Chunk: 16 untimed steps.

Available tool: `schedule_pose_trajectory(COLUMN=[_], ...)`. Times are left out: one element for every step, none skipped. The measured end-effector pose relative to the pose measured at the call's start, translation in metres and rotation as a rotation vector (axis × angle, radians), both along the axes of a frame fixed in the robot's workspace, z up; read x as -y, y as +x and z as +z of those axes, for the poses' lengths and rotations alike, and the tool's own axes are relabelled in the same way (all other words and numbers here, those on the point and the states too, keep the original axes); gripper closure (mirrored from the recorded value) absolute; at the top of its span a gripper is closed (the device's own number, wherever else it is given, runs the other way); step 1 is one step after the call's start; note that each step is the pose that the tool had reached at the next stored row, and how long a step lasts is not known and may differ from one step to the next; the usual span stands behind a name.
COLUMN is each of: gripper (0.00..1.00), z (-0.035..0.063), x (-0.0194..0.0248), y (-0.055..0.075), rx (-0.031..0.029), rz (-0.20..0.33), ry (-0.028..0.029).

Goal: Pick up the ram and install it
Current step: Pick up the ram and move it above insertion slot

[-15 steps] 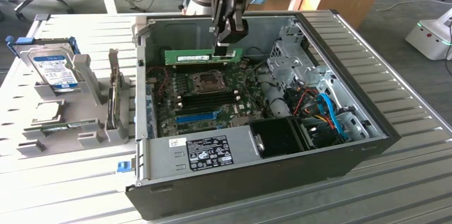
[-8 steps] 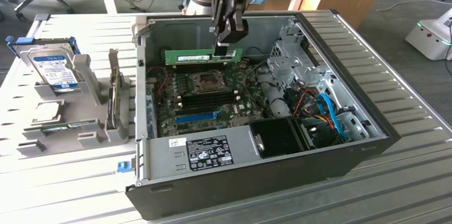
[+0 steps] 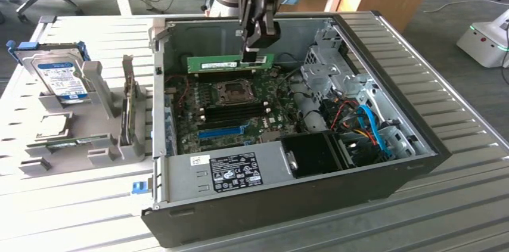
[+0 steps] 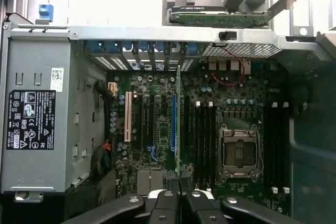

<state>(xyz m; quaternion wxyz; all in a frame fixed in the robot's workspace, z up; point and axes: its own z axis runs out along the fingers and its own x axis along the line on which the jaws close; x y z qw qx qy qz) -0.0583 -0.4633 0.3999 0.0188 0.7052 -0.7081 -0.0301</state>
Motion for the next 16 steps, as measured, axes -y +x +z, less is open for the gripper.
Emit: schedule_pose_trajectory(gripper=[0.88,0.88,0.88,0.88,0.88,0.88,0.88,0.88,0.88,0.88,0.88,0.88,0.88,0.88,0.88,0.88], z=[0.0,0.0,0.0,0.0,0.0,-0.0001,-0.0001,0.0,0.0,0.0,0.0,0.0,0.0,0.0,-0.0001,-0.0002], x=[0.0,0.0,0.0,0.0,0.0,0.0,0.0,0.0,0.0,0.0,0.0,0.0,0.0,0.0,-0.0002,-0.0006], y=[0.0,0.0,0.0,0.0,0.0,0.0,0.0,0.0,0.0,0.0,0.0,0.0,0.0,0.0,-0.0001,-0.0001], rx=[0.0016,0.0034,0.0054,0.0075,0.0091,0.0098,0.0099,0.01,0.01,0.01,0.01,0.0099,0.0099,0.01,0.01,0.01], rz=[0.001,0.002,0.003,0.004,0.005,0.006,0.006,0.006,0.006,0.006,0.006,0.006,0.006,0.006,0.006,0.006], ry=[0.0007,0.0015,0.0025,0.0041,0.0055,0.0061,0.006,0.006,0.0059,0.0059,0.0059,0.0059,0.0059,0.0059,0.006,0.006])
